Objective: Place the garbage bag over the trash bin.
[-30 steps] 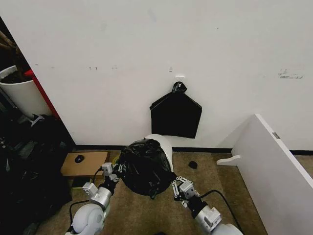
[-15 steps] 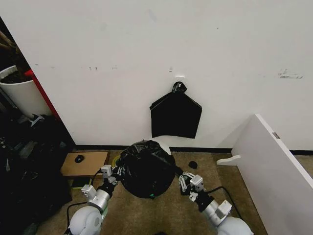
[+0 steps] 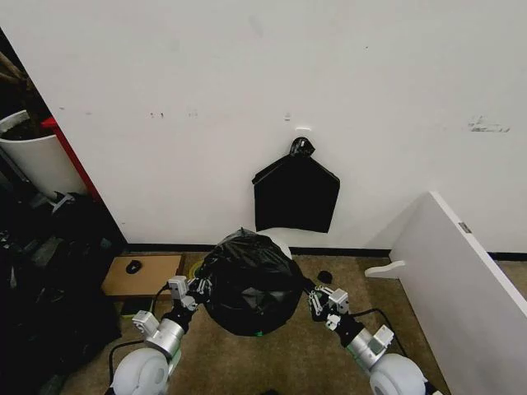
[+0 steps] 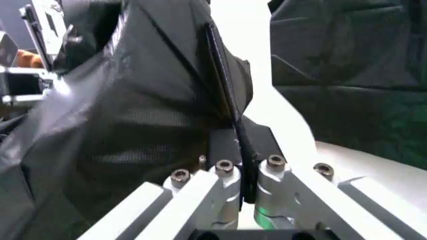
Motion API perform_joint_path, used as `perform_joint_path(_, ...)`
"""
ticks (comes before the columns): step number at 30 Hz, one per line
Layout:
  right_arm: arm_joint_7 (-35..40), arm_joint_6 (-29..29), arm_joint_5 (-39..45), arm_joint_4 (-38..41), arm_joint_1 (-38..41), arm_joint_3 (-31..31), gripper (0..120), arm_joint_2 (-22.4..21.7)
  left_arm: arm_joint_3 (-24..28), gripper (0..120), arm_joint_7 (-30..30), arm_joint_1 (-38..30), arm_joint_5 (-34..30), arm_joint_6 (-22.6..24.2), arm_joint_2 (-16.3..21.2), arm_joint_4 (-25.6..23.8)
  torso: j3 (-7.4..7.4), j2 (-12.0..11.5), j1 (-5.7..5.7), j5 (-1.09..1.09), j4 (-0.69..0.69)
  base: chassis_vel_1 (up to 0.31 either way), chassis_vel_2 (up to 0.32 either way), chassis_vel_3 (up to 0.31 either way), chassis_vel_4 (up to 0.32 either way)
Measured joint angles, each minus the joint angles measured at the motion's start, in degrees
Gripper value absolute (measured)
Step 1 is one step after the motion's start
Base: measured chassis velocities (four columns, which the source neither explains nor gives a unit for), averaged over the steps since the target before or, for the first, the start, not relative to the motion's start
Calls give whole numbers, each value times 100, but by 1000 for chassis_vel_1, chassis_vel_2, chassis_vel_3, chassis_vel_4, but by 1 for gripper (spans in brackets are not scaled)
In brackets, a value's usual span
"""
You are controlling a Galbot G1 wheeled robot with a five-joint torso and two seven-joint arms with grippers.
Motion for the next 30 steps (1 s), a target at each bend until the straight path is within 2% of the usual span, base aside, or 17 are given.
perform_joint_path(6, -98, 279, -34, -168, 87, -11, 1, 119, 46, 0, -4, 49, -8, 27, -25, -148, 0, 0, 0, 1, 1, 0, 0, 0, 0)
perform_joint_path(12, 132, 194, -169, -23, -19, 8, 21, 48, 57, 0, -73, -34, 11, 27, -66, -74, 0, 0, 0, 0, 0, 0, 0, 0, 0)
perform_joint_path(17, 1598, -687, -474, 635, -289, -43, 41, -157, 71, 0, -104, -137, 74, 28, -107, 44, 0, 0, 0, -1, -1, 0, 0, 0, 0)
perform_joint_path(18, 2090, -953, -478, 885, -365, -91, 46, -203, 77, 0, -118, -160, 100, 28, -119, 73, 0, 0, 0, 0, 0, 0, 0, 0, 0)
perform_joint_path(19, 2090, -953, -478, 885, -365, -91, 46, -203, 77, 0, -118, -160, 100, 28, -119, 73, 0, 0, 0, 0, 0, 0, 0, 0, 0)
perform_joint_path(20, 2471, -1170, -463, 1068, -414, -128, 48, -228, 81, 0, -128, -172, 116, 28, -129, 90, 0, 0, 0, 1, 0, 0, 0, 0, 0)
perform_joint_path(22, 3547, -1787, -210, 1571, -519, -232, 60, -266, 99, 0, -153, -195, 153, 27, -153, 124, 0, 0, 0, -2, 0, 0, 0, 0, 0)
perform_joint_path(23, 3764, -1917, -113, 1683, -532, -254, 62, -268, 104, 0, -156, -198, 165, 27, -159, 130, 0, 0, 0, -1, 0, 0, 0, 0, 0)
perform_joint_path(24, 4121, -2134, 57, 1874, -551, -284, 68, -268, 110, 0, -159, -200, 177, 26, -171, 134, 0, 0, 0, 0, 0, 0, 0, 0, 0)
perform_joint_path(26, 4310, -2243, 135, 1981, -558, -298, 70, -264, 114, 0, -161, -201, 187, 24, -179, 134, 0, 0, 0, 0, 0, 0, 0, 0, 0)
perform_joint_path(30, 5160, -2564, 304, 2464, -587, -369, 90, -177, 116, 0, -200, -203, 194, 16, -197, 99, 0, 0, 0, 0, 0, 0, 0, 0, 0)
